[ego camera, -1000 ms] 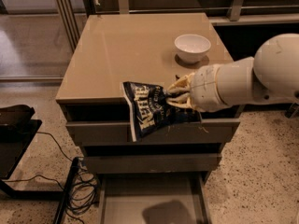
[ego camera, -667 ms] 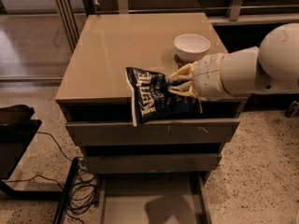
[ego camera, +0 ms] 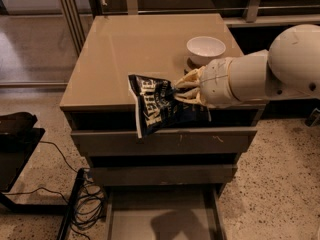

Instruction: Pick blue chip bag from bottom drawer and place on counter

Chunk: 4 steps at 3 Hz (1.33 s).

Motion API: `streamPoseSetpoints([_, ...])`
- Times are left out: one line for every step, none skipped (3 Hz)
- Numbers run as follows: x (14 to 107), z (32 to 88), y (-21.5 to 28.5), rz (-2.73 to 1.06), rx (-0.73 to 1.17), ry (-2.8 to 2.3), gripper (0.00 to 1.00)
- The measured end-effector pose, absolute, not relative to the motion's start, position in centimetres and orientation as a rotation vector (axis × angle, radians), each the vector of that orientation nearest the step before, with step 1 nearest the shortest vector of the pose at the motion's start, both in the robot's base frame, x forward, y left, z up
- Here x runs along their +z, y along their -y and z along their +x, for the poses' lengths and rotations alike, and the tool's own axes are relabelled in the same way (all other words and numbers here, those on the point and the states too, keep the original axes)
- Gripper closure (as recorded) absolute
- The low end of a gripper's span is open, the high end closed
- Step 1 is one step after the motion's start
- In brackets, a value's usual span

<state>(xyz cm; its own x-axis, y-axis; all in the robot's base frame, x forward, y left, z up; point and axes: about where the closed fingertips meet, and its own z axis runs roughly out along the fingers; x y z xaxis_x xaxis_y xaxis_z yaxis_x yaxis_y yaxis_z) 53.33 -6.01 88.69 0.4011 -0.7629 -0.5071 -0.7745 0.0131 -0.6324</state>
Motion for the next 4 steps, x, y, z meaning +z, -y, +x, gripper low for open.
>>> streamPoseSetpoints([88.2,54.9,3.8,-1.765,0.035,-1.328,1.0])
streamPoseSetpoints([88.2,58.7,1.2,-1.789,0.05,-1.304,1.0])
streamPoseSetpoints([88.5,62.7,-0.4,-1.783,0.064,-1.301,1.0])
streamPoseSetpoints([89.7,67.1,0.2,-1.746,0.044,-1.336,1.0])
